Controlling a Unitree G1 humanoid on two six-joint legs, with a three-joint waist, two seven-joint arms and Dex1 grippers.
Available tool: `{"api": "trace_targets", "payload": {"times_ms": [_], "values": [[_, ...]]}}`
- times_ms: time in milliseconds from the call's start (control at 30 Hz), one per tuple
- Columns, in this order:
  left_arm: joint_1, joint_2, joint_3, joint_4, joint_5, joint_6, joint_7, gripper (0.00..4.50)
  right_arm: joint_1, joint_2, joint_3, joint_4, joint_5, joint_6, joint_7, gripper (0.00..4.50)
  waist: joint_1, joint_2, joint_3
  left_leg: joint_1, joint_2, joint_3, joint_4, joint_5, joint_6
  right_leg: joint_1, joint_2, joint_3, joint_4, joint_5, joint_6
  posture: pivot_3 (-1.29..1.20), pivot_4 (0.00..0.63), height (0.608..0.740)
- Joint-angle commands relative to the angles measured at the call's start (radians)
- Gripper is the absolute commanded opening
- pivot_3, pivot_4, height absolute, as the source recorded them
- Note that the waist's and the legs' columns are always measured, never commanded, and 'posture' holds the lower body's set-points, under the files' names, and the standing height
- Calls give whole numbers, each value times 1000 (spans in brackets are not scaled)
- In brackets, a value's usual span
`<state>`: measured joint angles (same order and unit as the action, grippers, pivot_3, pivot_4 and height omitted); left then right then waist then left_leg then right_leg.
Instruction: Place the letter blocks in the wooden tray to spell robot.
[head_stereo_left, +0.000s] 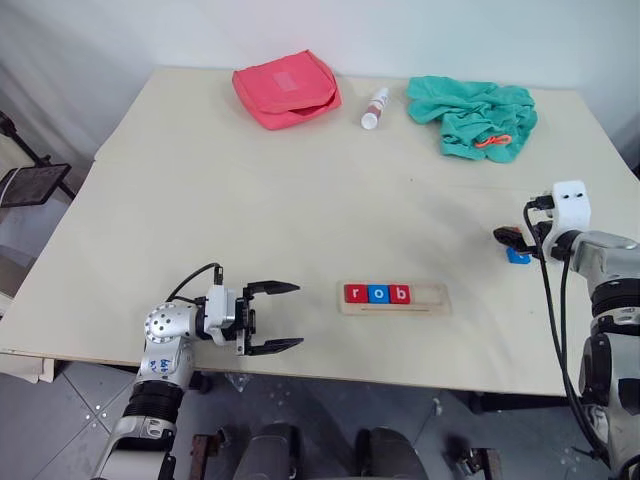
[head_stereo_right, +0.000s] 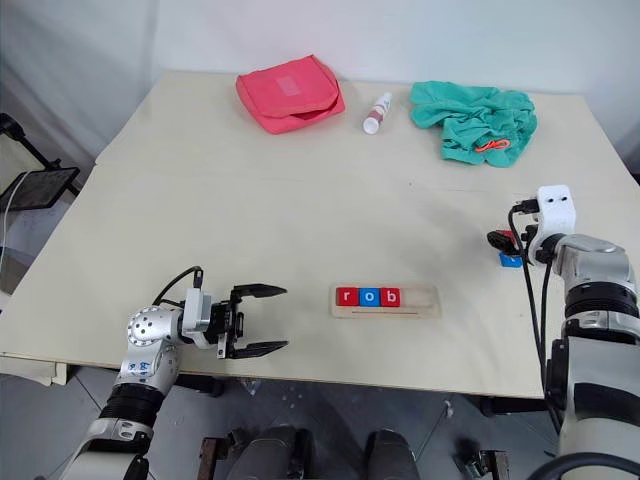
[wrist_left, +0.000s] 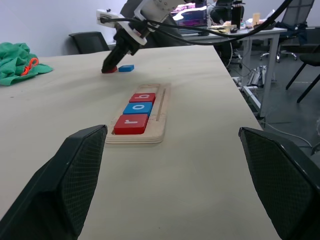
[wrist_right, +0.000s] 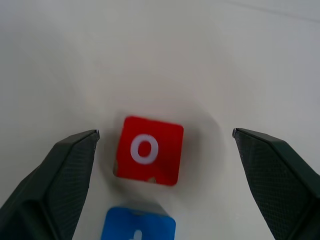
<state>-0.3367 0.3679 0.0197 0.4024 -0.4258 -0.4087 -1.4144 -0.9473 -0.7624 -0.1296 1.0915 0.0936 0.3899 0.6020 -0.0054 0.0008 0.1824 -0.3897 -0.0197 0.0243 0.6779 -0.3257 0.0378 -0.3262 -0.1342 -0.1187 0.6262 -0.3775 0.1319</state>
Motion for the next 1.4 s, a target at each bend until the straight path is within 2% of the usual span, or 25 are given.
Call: {"api": "trace_targets", "payload": {"times_ms": [33, 100, 333, 367, 500, 633, 733, 833, 967, 1133, 1367, 1400], "values": [[13, 4, 3, -33, -9, -5, 12, 4500, -19, 1, 4, 16, -19, 4, -9, 4311, 0, 0, 0, 0, 0, 0, 0, 0, 0, 0, 0, 0, 0, 0, 0, 0, 150, 740], [13, 3, 2, -32, -9, -6, 14, 4500, -19, 6, 3, 24, -21, 10, -23, 3915, 0, 0, 0, 0, 0, 0, 0, 0, 0, 0, 0, 0, 0, 0, 0, 0, 150, 740], [-2, 0, -3, -16, -8, -6, 12, 4500, -24, 17, -38, 7, -1, -20, -61, 1635, 1, 0, 0, 0, 0, 0, 1, 0, 0, 1, 0, 2, 0, 0, 0, 0, 150, 740], [-6, 0, -3, -12, -8, -6, 10, 4500, -22, 18, -52, -10, 9, -25, -72, 1456, 1, 0, 0, 0, 0, -1, 1, 0, 0, 1, 0, 2, 0, 0, 0, 0, 150, 740], [-18, 1, -3, 1, -10, -6, 1, 4500, 30, 32, -127, -176, 80, -5, -95, 1463, 1, 0, 0, -1, 0, -1, 0, 0, 0, 0, 0, 2, 0, 0, 0, 0, 150, 740], [-28, 4, -4, 14, -15, 0, -18, 4500, 280, 78, -201, -703, 175, 195, -144, 1463, 7, 1, 0, -1, 0, -3, -1, 0, 0, -1, 0, 2, 0, 0, 0, 0, 150, 740], [-36, 9, 0, 28, -18, 2, -34, 4500, 426, 123, -250, -1001, 216, 328, -218, 1463, 7, 1, 0, -2, 0, -4, -1, 0, 0, -1, 0, 3, 1, 0, 0, 0, 150, 740], [-49, 13, 1, 49, -21, 8, -55, 4500, 651, 195, -306, -1388, 273, 500, -288, 1463, 15, 2, 0, -2, 0, -7, -1, 0, -1, -1, 1, 2, 2, 0, 0, 0, 150, 740], [-72, 15, 9, 86, -19, 3, -77, 4500, 813, 288, -364, -1660, 315, 639, -374, 1463, 25, 2, 0, -2, -2, -6, -2, 0, -1, -1, 1, 4, 1, 0, 0, 0, 150, 740], [-114, 9, 11, 134, -14, -4, -96, 4500, 935, 380, -388, -1804, 335, 706, -426, 1463, 26, 2, 0, 0, -2, -4, 0, 0, 0, 0, 2, 8, 1, 0, 0, 0, 150, 740], [-146, -1, 7, 167, -10, -15, -105, 4500, 985, 409, -370, -1757, 313, 642, -437, 1463, 20, 2, 0, 1, -2, -2, -1, 0, 0, 0, 2, 9, 1, 0, 0, 0, 150, 740], [-147, -1, 6, 168, -10, -17, -106, 4500, 987, 408, -368, -1744, 305, 630, -440, 1813, 19, 2, 0, 1, -2, -2, -1, 0, 0, 0, 2, 9, 1, 0, 0, 0, 150, 740]]}}
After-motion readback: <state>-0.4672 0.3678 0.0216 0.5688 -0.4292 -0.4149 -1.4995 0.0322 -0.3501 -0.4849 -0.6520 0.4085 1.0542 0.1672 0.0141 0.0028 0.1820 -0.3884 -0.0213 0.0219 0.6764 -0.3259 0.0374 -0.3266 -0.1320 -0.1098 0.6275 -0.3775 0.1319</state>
